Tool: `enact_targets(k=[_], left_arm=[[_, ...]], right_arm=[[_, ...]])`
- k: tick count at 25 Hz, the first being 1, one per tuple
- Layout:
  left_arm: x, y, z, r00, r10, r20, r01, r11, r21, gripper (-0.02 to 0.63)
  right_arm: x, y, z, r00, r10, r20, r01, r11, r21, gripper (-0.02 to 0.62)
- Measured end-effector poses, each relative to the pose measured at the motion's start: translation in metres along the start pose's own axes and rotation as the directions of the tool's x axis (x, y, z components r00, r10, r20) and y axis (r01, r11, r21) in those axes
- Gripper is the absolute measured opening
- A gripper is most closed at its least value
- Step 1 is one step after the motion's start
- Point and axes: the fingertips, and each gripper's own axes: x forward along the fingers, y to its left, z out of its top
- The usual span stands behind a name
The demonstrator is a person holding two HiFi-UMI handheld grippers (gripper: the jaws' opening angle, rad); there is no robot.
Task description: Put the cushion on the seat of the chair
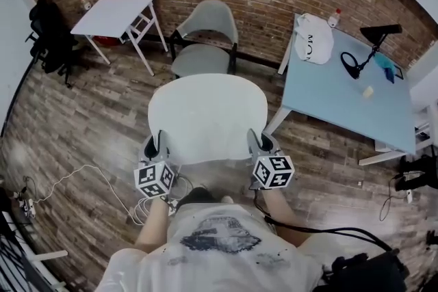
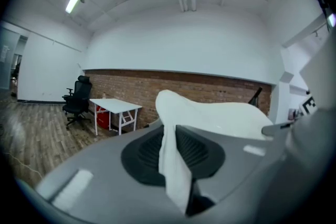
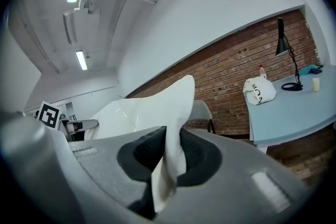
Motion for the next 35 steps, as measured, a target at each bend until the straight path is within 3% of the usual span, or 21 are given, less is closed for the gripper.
enact_targets(k=[8, 16, 27, 35], left_arm=[[0.062, 0.029, 0.01, 1.0, -0.014, 0.006, 0.014, 1.0, 0.003, 0.049], [0.178, 0.097, 0.025, 0.995, -0.092, -0.041, 0.091, 0.996, -0.005, 0.049], [0.351, 0.212, 0.07, 0.967, -0.23, -0.111, 0.231, 0.973, 0.004, 0.049], [0.415, 0.24, 0.076, 0.946, -0.291, -0.142, 0.292, 0.956, -0.011, 0.049]], right_arm=[[0.064, -0.006, 0.01, 1.0, -0.01, 0.007, 0.01, 1.0, 0.005, 0.049], [0.175, 0.004, 0.023, 0.995, -0.097, -0.018, 0.097, 0.995, 0.022, 0.049], [0.349, 0.041, 0.046, 0.972, -0.232, -0.032, 0.234, 0.97, 0.071, 0.049], [0.405, 0.045, 0.053, 0.953, -0.3, -0.052, 0.303, 0.949, 0.082, 0.049]])
